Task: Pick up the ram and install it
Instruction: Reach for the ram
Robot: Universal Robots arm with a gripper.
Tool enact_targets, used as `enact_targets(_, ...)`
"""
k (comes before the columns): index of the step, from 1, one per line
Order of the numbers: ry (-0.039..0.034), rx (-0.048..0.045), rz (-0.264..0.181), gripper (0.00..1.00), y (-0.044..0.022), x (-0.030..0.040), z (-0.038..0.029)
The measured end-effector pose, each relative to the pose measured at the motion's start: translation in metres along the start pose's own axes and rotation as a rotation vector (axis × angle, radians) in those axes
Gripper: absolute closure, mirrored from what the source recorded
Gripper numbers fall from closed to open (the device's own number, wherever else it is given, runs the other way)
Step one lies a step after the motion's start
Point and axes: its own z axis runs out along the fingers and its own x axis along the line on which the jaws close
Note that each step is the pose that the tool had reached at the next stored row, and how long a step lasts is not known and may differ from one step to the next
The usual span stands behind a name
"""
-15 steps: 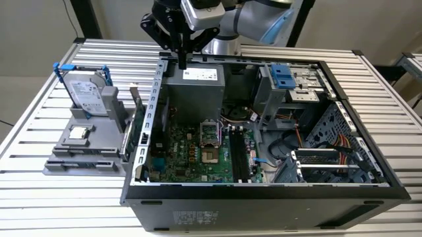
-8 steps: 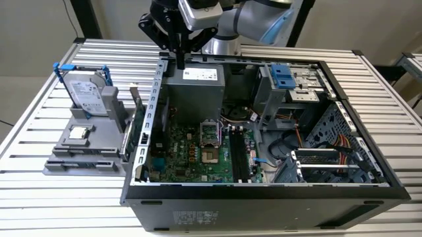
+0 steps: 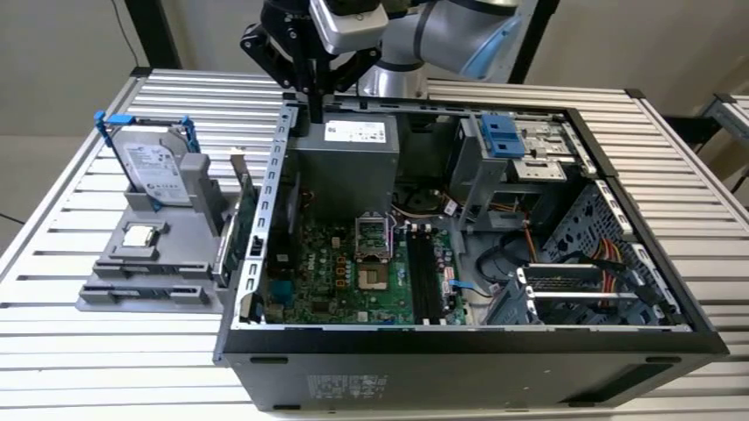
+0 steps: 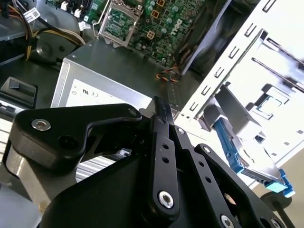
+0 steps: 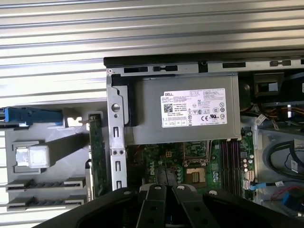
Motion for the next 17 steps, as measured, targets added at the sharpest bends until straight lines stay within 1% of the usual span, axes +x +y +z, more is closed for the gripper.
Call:
enact_targets(7,0.0003,0.0001,0.0,1.0,-0.0005,0.0051,-0.0001)
enact_targets(17,0.0011,0.0001,0.0,1.0,-0.0013,0.015,-0.0003)
